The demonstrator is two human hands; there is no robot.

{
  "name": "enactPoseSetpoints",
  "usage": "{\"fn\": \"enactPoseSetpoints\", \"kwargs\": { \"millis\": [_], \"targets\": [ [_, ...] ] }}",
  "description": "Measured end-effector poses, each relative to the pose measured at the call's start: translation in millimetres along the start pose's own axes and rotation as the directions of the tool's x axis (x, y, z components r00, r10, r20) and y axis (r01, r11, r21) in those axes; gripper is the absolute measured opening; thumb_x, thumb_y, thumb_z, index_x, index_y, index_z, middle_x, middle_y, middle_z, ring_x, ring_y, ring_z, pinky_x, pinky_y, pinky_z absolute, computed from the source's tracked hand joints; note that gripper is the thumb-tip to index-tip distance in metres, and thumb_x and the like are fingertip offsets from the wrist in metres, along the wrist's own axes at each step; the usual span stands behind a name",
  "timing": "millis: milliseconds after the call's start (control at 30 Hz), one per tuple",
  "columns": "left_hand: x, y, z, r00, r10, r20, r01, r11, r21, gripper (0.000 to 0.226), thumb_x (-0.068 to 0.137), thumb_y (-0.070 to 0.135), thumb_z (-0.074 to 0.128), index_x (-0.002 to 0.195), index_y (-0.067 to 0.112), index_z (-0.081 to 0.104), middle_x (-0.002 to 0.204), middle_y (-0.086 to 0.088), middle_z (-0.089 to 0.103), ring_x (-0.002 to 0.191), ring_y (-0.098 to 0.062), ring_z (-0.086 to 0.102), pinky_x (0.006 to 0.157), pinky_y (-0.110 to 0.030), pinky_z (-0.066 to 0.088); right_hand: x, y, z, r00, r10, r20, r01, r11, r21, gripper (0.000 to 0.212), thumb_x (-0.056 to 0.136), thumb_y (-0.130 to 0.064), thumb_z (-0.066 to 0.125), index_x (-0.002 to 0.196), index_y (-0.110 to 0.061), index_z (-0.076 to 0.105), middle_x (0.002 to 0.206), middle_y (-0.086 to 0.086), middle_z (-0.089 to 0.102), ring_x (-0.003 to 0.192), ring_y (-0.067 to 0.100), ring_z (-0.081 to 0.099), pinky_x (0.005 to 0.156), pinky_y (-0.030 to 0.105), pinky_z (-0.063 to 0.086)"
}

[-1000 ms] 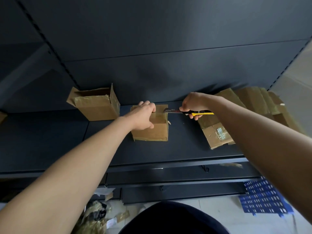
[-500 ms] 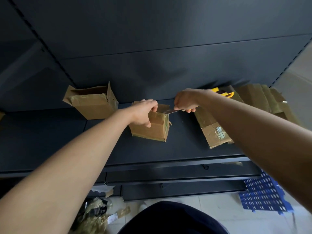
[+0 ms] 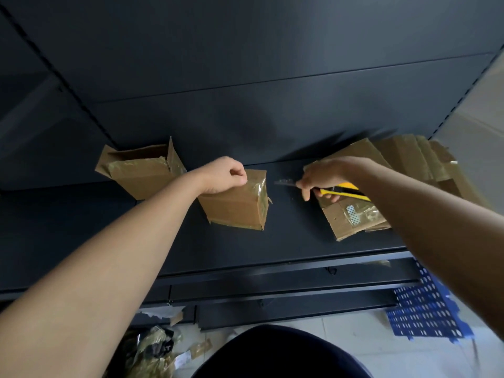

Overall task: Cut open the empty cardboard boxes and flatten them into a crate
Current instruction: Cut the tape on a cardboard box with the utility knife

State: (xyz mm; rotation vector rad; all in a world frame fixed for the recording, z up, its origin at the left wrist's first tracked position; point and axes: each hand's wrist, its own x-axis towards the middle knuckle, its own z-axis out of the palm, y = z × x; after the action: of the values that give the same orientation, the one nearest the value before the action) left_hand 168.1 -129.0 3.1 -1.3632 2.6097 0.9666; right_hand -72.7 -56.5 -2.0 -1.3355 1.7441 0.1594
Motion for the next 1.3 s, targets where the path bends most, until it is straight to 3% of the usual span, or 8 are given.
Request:
{"fn": "enactPoseSetpoints", "kwargs": {
  "millis": [133,333,433,500,633,800,1033,1300],
  "targets": [
    [8,4,-2,0.999,0.027,-0.030,-0.021,0.986,0.168,0.024,0.090,0.008,0.055,0.095,0.029,0.065,0.095,0.006,0.058,0.086,-0.011,0.055,0.072,-0.028,0.043,-5,-9,6,0.996,-0.045,-0.081,0.054,0.992,0.112,0.043,0.100,-0.034,0.039,0.090,-0.004,0.068,0.075,0.007,0.052,0.061,0.020,0.047,0.059,0.029,0.044],
    [9,-1,4,0.996,0.026,-0.084,-0.014,0.989,0.144,0.009,0.085,0.028,0.063,0.078,0.031,0.058,0.093,0.008,0.060,0.080,-0.006,0.055,0.061,-0.025,0.041,-9,-22,33,0.990,-0.082,-0.111,0.096,0.987,0.127,0.035,0.100,-0.032,0.041,0.097,-0.009,0.067,0.080,0.003,0.059,0.068,0.016,0.048,0.066,0.026,0.039],
    [7,-5,5,1.000,0.004,0.030,-0.009,0.987,0.160,0.033,0.068,0.040,0.078,0.089,0.029,0.055,0.093,0.015,0.050,0.084,-0.005,0.052,0.066,-0.027,0.042,-13,-22,37,0.992,-0.061,-0.113,0.069,0.995,0.066,0.027,0.096,-0.028,0.051,0.099,-0.006,0.067,0.079,0.004,0.056,0.065,0.017,0.051,0.060,0.025,0.040],
    [7,-7,6,0.999,0.004,0.053,-0.014,0.982,0.190,0.043,0.066,0.040,0.080,0.095,0.031,0.051,0.097,0.013,0.045,0.088,-0.008,0.050,0.070,-0.027,0.041,-14,-22,38,0.996,-0.051,-0.075,0.063,0.985,0.164,0.022,0.095,-0.024,0.055,0.095,-0.005,0.066,0.075,0.005,0.050,0.057,0.018,0.047,0.055,0.025,0.043],
    [6,-10,9,0.998,0.052,0.016,-0.055,0.967,0.248,0.042,0.067,0.040,0.079,0.092,0.031,0.046,0.103,0.009,0.046,0.095,-0.012,0.048,0.074,-0.029,0.039,-15,-26,37,0.999,0.001,-0.048,0.007,0.984,0.176,0.029,0.094,-0.024,0.058,0.099,0.003,0.066,0.075,0.010,0.048,0.057,0.020,0.045,0.054,0.028,0.041],
    [1,-14,13,0.994,0.108,-0.031,-0.098,0.970,0.221,0.040,0.067,0.037,0.080,0.078,0.036,0.041,0.093,0.016,0.042,0.091,-0.010,0.047,0.071,-0.028,0.036,-21,-32,34,1.000,-0.008,0.021,0.006,0.992,0.124,0.028,0.092,-0.026,0.060,0.084,0.000,0.069,0.065,0.009,0.051,0.054,0.020,0.046,0.054,0.028,0.042],
    [1,-16,14,0.994,0.110,-0.027,-0.102,0.971,0.214,0.039,0.069,0.037,0.079,0.088,0.034,0.045,0.103,0.010,0.045,0.098,-0.015,0.049,0.080,-0.034,0.044,-12,-53,65,0.994,0.042,-0.100,-0.022,0.981,0.194,0.036,0.098,-0.027,0.048,0.070,-0.004,0.052,0.059,0.008,0.052,0.046,0.018,0.048,0.044,0.025,0.043],
    [-1,-14,12,0.993,0.119,-0.003,-0.116,0.970,0.215,0.042,0.071,0.039,0.077,0.098,0.031,0.046,0.108,0.008,0.042,0.100,-0.015,0.048,0.081,-0.033,0.042,-6,-64,74,0.980,0.118,-0.163,-0.072,0.961,0.267,0.028,0.099,-0.018,0.040,0.078,0.000,0.048,0.061,0.012,0.050,0.047,0.021,0.047,0.044,0.025,0.042]
  ]
}}
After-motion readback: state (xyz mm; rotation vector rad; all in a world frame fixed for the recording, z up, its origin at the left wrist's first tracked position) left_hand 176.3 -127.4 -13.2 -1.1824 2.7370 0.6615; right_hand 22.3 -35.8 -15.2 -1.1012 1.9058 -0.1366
